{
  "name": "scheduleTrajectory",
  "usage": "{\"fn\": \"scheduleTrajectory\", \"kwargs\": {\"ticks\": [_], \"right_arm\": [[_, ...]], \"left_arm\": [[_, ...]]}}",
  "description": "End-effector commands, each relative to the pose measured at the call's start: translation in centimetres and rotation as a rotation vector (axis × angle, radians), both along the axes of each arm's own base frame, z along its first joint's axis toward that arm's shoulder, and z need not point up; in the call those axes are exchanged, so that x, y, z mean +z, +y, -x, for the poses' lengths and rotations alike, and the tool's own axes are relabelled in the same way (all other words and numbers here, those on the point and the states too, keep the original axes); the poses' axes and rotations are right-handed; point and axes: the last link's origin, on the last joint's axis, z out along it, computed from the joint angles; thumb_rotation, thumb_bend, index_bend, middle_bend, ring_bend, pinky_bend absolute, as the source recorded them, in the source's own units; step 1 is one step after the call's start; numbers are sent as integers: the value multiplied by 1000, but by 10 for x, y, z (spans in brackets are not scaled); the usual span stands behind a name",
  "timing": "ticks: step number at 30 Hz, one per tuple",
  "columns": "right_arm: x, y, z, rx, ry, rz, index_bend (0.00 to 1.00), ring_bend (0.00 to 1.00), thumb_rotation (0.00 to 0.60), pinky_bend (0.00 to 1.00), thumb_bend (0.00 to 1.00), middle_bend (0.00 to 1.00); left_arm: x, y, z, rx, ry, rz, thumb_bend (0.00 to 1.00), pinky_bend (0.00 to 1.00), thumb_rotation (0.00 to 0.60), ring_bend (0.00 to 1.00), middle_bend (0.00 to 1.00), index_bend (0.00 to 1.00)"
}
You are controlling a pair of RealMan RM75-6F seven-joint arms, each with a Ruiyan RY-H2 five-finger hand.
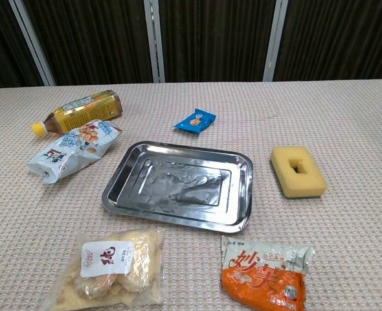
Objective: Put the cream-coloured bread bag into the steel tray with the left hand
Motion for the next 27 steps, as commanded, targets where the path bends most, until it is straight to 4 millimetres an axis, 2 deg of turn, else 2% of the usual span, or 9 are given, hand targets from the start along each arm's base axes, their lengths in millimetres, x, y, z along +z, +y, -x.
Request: {"fn": "scheduleTrajectory", "kwargs": {"ticks": [1,27], "right_arm": [[0,0,0,1,0,0,11,0,600,0,0,0],[2,5,-2,26,-6,2,12,0,600,0,0,0]], "left_arm": [[0,0,0,0,0,0,190,0,600,0,0,226],[6,-16,3,0,-6,-11,191,0,600,0,0,226]]}}
